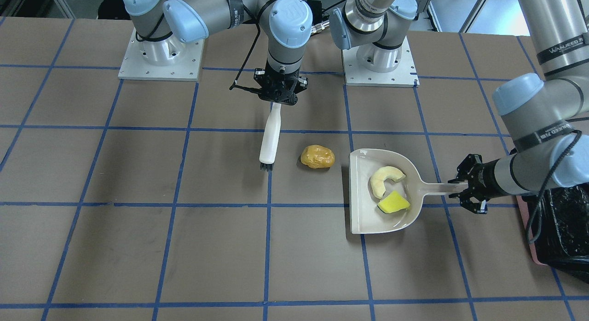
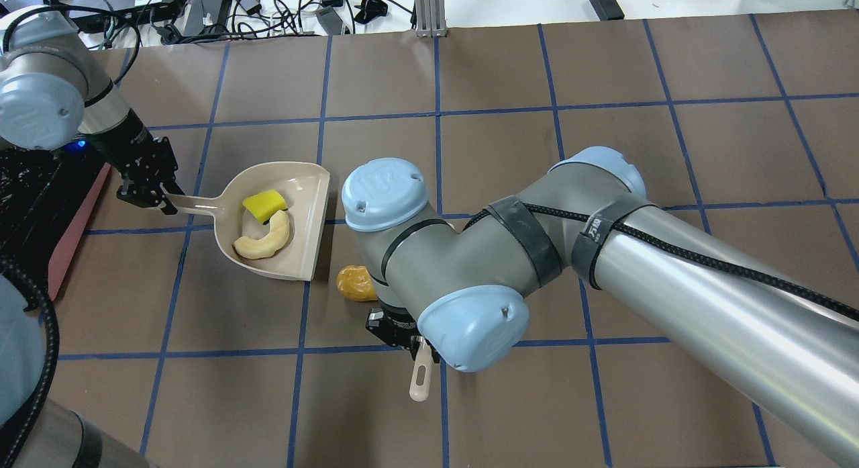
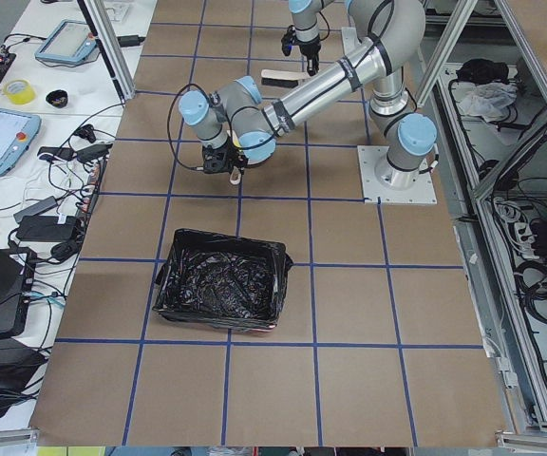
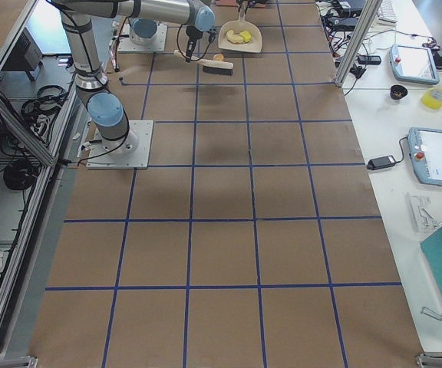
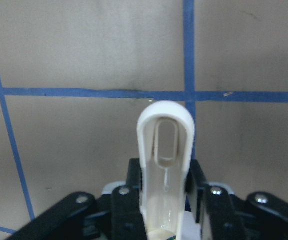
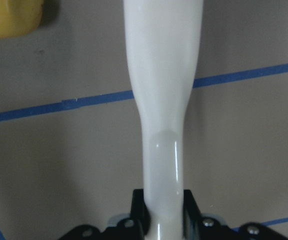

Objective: Sweep and dump trash into bin
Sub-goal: 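Pull the dustpan toward the potato with the left gripper while the brush follows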

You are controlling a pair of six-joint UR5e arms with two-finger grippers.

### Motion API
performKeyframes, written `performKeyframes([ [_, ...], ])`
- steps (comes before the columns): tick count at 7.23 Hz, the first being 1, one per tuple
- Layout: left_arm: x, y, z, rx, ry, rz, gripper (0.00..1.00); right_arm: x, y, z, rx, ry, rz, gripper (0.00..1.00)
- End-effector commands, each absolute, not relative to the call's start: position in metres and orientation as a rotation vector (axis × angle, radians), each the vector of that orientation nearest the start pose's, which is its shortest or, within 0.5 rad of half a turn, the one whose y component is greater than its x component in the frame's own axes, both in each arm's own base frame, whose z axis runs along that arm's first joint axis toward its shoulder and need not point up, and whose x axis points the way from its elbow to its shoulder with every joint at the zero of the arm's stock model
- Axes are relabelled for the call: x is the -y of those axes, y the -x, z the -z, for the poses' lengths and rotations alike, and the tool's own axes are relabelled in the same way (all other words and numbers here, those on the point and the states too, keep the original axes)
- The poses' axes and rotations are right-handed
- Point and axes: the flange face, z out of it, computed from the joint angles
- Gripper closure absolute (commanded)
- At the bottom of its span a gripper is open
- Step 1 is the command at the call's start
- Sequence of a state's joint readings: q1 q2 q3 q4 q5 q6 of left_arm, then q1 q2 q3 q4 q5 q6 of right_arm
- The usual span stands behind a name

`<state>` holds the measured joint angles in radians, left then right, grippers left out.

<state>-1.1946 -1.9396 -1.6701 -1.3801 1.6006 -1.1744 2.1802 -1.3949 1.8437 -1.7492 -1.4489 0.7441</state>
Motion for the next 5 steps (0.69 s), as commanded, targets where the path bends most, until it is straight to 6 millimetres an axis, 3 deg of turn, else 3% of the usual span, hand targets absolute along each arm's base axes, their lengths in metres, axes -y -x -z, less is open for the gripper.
performKeyframes([
  [1,0.533,-0.079,-0.269,-2.12,2.099,-0.342,1.0,0.314,-0.412,-0.289,-3.165,-0.248,-0.469,1.0],
  [3,0.502,-0.068,-0.287,-2.12,2.137,-0.277,1.0,0.317,-0.417,-0.289,-3.146,-0.275,-0.422,1.0],
  [5,0.489,-0.066,-0.282,-2.112,2.199,-0.19,1.0,0.306,-0.435,-0.277,-3.148,-0.29,-0.399,1.0],
])
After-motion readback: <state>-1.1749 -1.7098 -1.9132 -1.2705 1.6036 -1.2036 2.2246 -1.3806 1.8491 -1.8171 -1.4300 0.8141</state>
